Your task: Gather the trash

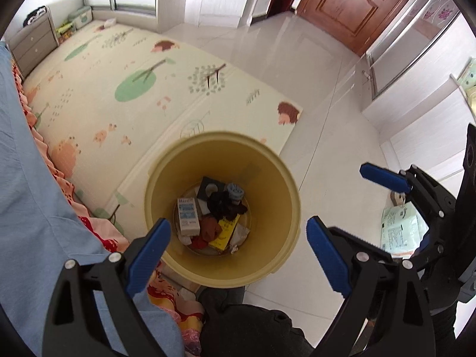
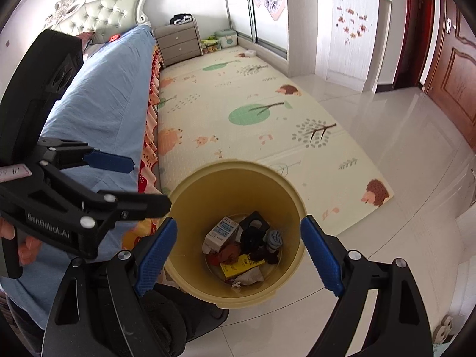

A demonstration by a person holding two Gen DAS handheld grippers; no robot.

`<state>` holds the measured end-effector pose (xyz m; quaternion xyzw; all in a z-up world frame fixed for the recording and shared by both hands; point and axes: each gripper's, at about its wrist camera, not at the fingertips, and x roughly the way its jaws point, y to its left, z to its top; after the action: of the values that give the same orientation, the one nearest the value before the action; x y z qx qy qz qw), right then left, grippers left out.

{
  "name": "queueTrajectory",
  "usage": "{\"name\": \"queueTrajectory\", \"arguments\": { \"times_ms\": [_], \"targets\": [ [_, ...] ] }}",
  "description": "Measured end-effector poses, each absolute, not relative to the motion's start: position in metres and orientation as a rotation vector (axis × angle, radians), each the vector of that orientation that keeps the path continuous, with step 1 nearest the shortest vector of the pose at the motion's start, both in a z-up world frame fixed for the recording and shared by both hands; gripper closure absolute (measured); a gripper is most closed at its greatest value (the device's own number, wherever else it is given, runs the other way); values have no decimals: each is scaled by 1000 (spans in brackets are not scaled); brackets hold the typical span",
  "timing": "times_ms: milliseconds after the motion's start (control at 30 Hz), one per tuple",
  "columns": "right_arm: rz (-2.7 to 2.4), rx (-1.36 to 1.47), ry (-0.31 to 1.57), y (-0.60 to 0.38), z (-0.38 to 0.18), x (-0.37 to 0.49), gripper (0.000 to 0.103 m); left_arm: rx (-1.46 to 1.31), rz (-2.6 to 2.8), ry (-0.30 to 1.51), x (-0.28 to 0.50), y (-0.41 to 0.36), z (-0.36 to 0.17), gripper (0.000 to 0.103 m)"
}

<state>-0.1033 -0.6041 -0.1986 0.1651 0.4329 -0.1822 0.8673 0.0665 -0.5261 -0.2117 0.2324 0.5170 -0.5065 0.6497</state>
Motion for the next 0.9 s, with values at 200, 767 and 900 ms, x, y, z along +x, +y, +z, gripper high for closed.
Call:
{"name": "queueTrajectory", "arguments": {
  "times_ms": [200,767,900],
  "targets": [
    [-359,250,799,-565,-147,-105,20,410,-1104,1014,71,-477,-152,11],
    [42,-10,565,-360,-52,-6,19,164,-663,615,100,-205,-30,7],
    [123,-47,510,-305,-44,15,18,146,-505,538,98,-134,-12,5]
  ]
}}
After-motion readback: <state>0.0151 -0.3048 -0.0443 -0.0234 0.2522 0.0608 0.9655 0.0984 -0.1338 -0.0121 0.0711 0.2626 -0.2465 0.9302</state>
